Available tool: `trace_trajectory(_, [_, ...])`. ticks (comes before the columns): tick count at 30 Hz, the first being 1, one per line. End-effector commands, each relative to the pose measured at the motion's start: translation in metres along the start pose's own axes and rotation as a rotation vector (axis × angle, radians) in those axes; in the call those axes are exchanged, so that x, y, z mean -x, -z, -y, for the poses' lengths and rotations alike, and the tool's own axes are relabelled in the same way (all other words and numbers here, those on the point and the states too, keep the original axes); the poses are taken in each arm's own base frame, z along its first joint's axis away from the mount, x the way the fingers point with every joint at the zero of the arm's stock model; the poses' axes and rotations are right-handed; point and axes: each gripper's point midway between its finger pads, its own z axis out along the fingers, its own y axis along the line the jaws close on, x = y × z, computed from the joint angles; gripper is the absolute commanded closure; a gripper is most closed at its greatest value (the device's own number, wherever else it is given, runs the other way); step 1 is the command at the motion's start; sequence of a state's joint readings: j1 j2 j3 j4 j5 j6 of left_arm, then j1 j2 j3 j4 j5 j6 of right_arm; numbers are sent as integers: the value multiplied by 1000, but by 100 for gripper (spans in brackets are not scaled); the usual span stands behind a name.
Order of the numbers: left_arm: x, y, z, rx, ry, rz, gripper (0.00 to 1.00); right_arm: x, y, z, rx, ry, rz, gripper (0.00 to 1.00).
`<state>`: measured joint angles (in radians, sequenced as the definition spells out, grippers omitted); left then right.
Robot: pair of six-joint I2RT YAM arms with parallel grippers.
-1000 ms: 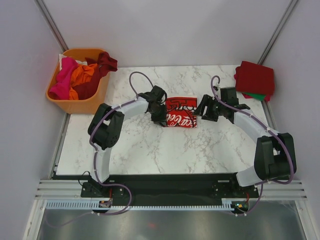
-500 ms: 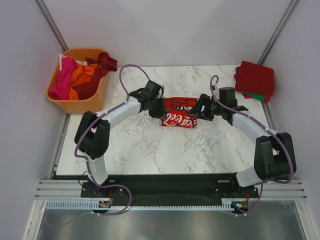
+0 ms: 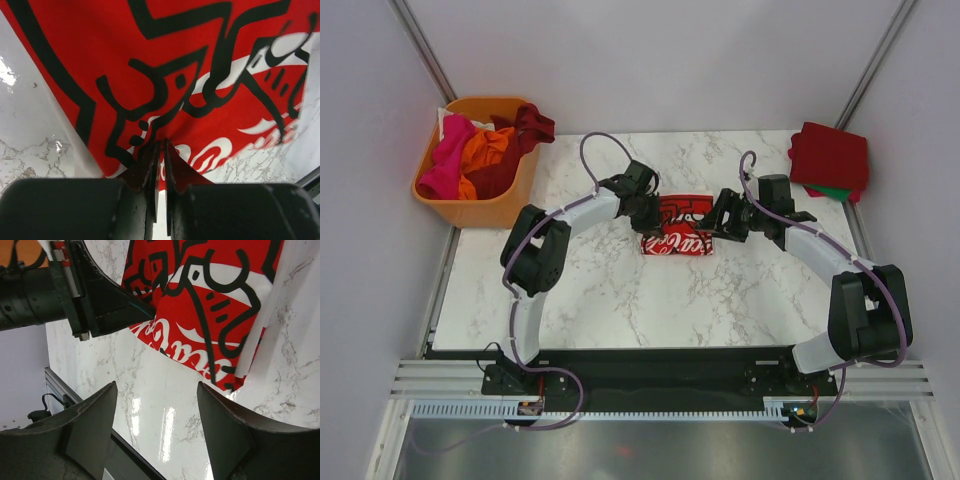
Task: Fold and stack the t-shirts
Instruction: Fold the tshirt, then neatly place the folded tshirt to the corner
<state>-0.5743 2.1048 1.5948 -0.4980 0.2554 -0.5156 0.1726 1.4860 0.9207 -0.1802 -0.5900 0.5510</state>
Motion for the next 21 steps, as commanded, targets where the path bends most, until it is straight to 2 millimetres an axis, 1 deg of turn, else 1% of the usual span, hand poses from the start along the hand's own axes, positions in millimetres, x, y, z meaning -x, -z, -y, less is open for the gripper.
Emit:
trace_trajectory(1, [-23, -18, -36, 83, 52, -52, 87, 2, 3, -1, 6, 49, 10, 27])
trace_trajectory(2, [-31, -22, -45, 99, 65, -74, 87, 1, 2, 1, 2, 46, 5, 27])
trace_trajectory(3, [-47, -29, -64, 131, 92, -117, 87, -1, 1, 3, 0, 42, -2, 27])
trace_trajectory(5, [-62, -33, -84, 162, 125, -155, 87, -4, -3, 7, -5, 33, -12, 27])
trace_trajectory(6, [-65, -34, -90, 171, 134, -166, 87, -4, -4, 8, -6, 30, -13, 27])
trace_trajectory(8, [-65, -31, -90, 171, 136, -162, 87, -3, -6, 13, -28, 25, -7, 27])
trace_trajectory(11, [-53, -25, -83, 155, 129, -132, 87, 0, -7, 23, -86, 24, 6, 26])
trace_trajectory(12, [-44, -20, -77, 142, 121, -107, 87, 4, -7, 34, -143, 30, 23, 25])
trace_trajectory(13, [-39, -16, -73, 133, 117, -91, 87, 1, -8, 43, -185, 22, 12, 25])
trace_trajectory(14, [-30, -11, -67, 121, 110, -67, 87, 4, -9, 47, -206, 22, 18, 24])
trace_trajectory(15, [-22, -5, -61, 109, 103, -45, 87, 6, -10, 54, -239, 22, 27, 24])
trace_trajectory(16, [-11, 7, -52, 90, 92, -9, 87, 2, -14, 63, -261, 5, 2, 23])
trace_trajectory(17, [2, 17, -42, 69, 81, 29, 87, 6, -16, 65, -267, 0, 5, 23])
trace_trajectory(18, [16, 26, -3, -119, 45, 53, 30, 7, -18, 69, -275, -6, 2, 22])
trace_trajectory(19, [21, 36, 4, -130, 41, 65, 28, 4, -23, 75, -285, -21, -13, 21])
trace_trajectory(20, [35, 57, 16, -149, 24, 110, 26, 6, -27, 76, -279, -21, -15, 21])
trace_trajectory(21, [33, 65, 18, -142, 23, 101, 26, 6, -33, 77, -265, -28, -17, 20])
